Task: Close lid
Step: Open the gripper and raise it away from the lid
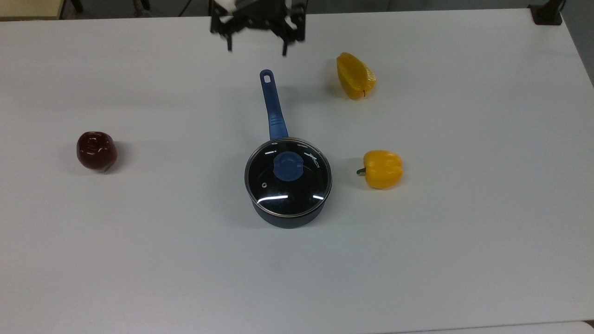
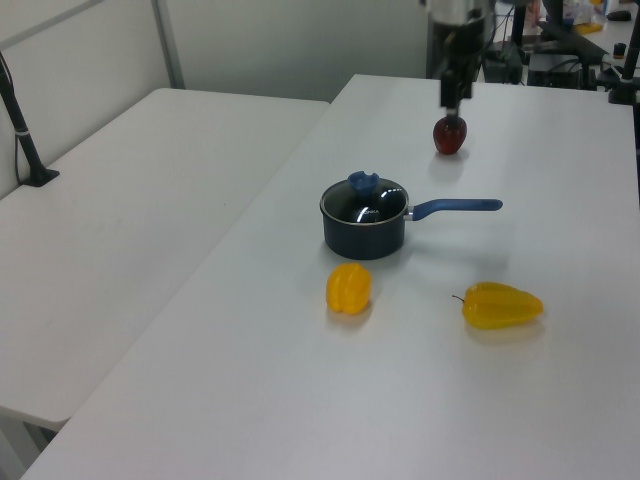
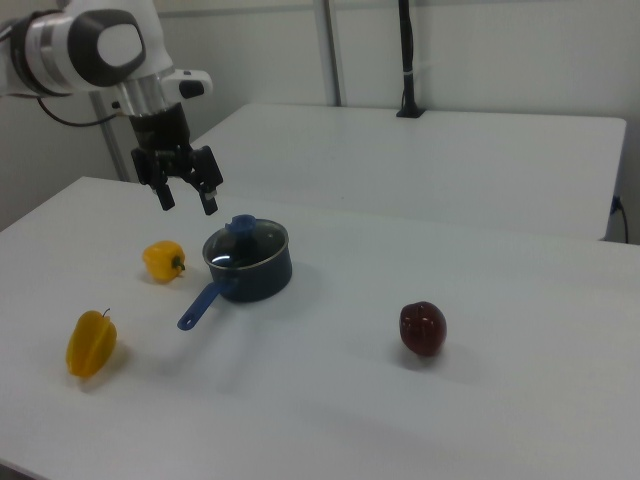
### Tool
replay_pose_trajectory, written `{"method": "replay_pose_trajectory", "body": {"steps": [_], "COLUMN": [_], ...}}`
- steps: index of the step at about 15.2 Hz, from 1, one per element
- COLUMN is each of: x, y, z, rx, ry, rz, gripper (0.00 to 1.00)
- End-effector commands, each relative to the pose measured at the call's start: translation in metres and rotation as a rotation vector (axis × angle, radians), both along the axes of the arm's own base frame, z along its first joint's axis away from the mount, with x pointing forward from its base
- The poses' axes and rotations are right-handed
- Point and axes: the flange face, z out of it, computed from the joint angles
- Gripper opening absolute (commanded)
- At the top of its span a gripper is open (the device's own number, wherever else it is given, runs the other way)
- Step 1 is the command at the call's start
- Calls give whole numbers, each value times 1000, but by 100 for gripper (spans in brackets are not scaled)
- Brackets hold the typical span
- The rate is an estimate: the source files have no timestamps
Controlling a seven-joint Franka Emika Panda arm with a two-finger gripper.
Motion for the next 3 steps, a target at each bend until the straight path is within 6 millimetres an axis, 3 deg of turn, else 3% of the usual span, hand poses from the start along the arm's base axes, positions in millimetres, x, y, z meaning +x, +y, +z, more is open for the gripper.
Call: {"method": "replay_pose_trajectory", "body": {"steps": [1,3], "x": [-32,-33], "y": [-32,-35], "z": [23,25], "rx": [-18,-14], "ry": [6,9], "rz": [-61,-68], "gripper": [100,100]}}
